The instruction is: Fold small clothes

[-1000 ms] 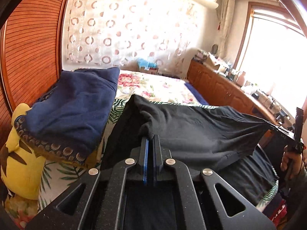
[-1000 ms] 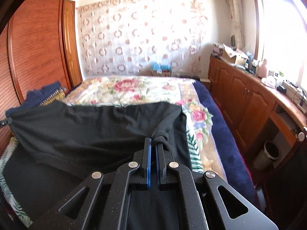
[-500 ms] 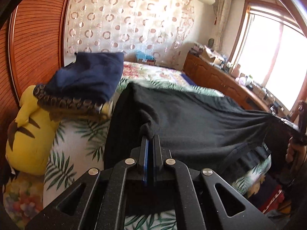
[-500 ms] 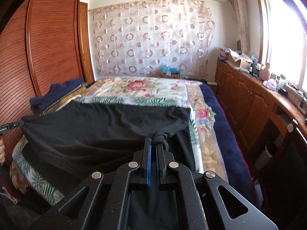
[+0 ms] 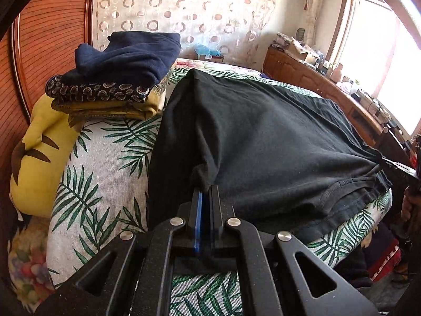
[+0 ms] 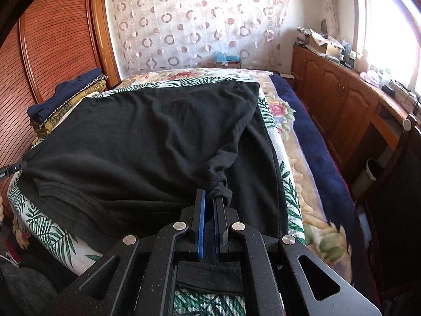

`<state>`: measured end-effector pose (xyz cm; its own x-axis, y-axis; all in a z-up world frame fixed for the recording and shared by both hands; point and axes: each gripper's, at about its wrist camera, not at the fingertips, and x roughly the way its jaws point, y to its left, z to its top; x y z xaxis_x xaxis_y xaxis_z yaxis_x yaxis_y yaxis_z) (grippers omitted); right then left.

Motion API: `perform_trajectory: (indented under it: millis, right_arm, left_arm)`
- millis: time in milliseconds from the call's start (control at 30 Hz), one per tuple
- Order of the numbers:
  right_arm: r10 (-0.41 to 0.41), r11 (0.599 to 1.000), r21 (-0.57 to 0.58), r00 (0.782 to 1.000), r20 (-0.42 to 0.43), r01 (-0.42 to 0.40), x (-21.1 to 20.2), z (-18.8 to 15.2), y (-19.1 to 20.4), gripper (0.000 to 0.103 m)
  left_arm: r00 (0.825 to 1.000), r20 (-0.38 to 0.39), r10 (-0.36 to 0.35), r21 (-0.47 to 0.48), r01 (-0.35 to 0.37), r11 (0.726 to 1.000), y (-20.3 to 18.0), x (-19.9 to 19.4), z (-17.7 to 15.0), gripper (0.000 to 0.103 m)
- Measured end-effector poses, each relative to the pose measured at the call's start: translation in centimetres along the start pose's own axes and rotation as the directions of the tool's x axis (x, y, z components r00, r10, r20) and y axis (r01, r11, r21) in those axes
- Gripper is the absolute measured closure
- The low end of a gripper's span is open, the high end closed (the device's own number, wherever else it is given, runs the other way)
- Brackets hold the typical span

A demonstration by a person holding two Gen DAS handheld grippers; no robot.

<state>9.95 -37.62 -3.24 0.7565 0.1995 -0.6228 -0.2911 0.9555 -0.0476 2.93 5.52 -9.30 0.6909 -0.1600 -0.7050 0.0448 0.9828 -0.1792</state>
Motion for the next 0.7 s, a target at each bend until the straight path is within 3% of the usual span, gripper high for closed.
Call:
perform_trajectory:
  millis: [200,267,333,467,533,600,700]
  right_arm:
    - [-0.002,1.000,-0.011,1.000,0.018,0.002,-1.5,-0.3,0.8,0.095]
    - [-0.004,1.000,-0.018,1.000,0.026,0.005,-1.8,-0.7,1.0,0.094]
    - [-0.005,1.000,-0.021,1.000,0.031,0.005,-1.9,-0.7,1.1,0.093]
    - [-0.028,0.999,-0.032,0.999,0.034,0.029,-1.6,-0.8,1.4,0.076]
    - [-0.036,0.999,-0.035,0.998,0.043,0.037,-1.9,-0.9,1.5,0.071]
    - [-0.039,0.999,-0.028,0.998,0.053,0.041,-2.1,-0.8,1.4,0.061]
    - [-0.046,0.998,-0.029,0.997,0.061,0.048,-2.2,-0.9,1.3,0.057]
  left_arm:
    - [1.000,0.019,0.012,0.030,-0.012,0.999,-0.4,-0.9,0.0,0.091]
    - [0.999,0.032,0.009,0.028,-0.010,1.000,-0.3,-1.3,0.2,0.078]
    - [0.999,0.047,-0.001,0.024,0.000,1.000,-0.2,-1.7,0.6,0.058]
    - [0.998,0.063,-0.006,0.021,0.004,1.000,0.0,-2.1,1.0,0.042]
    - [0.997,0.073,-0.007,0.023,0.006,1.000,0.0,-2.4,1.2,0.027]
    - [0.997,0.075,-0.008,0.023,0.006,1.000,0.0,-2.4,1.2,0.025]
    - [0.997,0.070,0.019,0.017,-0.020,1.000,0.2,-2.0,1.2,0.025]
